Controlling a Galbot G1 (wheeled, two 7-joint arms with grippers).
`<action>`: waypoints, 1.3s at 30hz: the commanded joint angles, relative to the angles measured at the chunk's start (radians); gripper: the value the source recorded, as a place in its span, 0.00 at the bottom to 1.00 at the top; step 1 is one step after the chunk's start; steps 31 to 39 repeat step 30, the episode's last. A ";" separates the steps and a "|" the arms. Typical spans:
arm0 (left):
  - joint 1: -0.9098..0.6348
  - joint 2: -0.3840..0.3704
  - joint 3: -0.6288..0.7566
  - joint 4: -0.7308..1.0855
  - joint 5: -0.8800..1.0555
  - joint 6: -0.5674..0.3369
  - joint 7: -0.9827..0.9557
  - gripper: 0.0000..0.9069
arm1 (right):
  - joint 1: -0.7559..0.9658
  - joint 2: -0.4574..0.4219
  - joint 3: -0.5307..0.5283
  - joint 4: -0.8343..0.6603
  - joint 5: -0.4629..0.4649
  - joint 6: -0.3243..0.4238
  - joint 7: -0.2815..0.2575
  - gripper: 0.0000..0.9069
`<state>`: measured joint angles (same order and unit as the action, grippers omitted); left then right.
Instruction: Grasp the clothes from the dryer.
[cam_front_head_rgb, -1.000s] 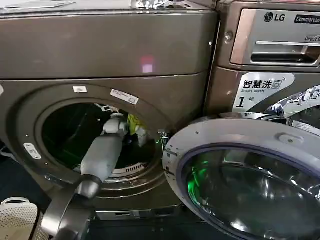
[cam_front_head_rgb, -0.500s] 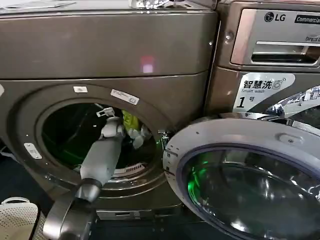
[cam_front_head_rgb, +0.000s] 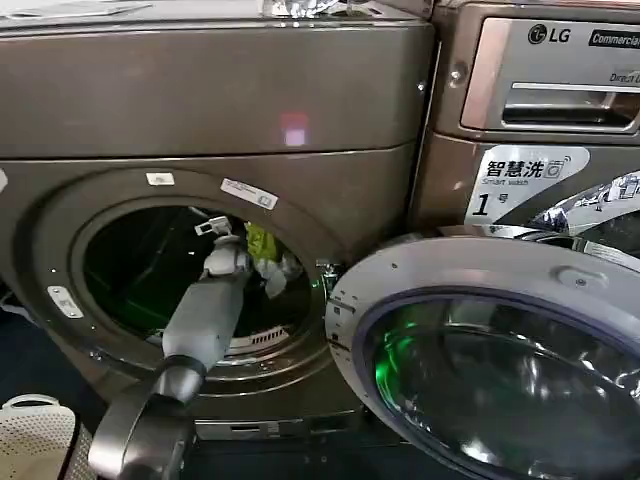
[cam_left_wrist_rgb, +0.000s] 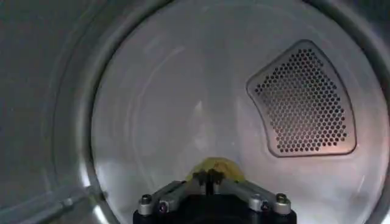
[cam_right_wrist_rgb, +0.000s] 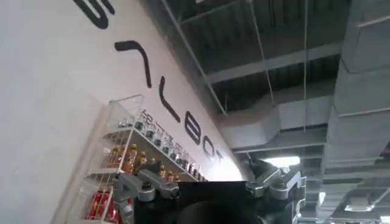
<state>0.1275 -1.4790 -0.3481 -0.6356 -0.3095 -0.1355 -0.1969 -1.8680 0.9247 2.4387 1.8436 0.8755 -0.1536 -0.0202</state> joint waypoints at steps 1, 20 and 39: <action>-0.003 -0.001 -0.004 0.009 0.010 -0.003 -0.005 0.00 | 0.002 -0.003 0.002 -0.012 0.000 0.010 0.009 1.00; -0.013 -0.008 -0.003 0.029 0.018 -0.010 0.003 0.00 | -0.001 -0.022 0.031 -0.029 -0.003 0.006 0.042 1.00; -0.008 -0.004 -0.002 0.026 0.018 -0.012 0.003 0.00 | -0.003 -0.021 0.037 -0.032 -0.003 0.003 0.060 1.00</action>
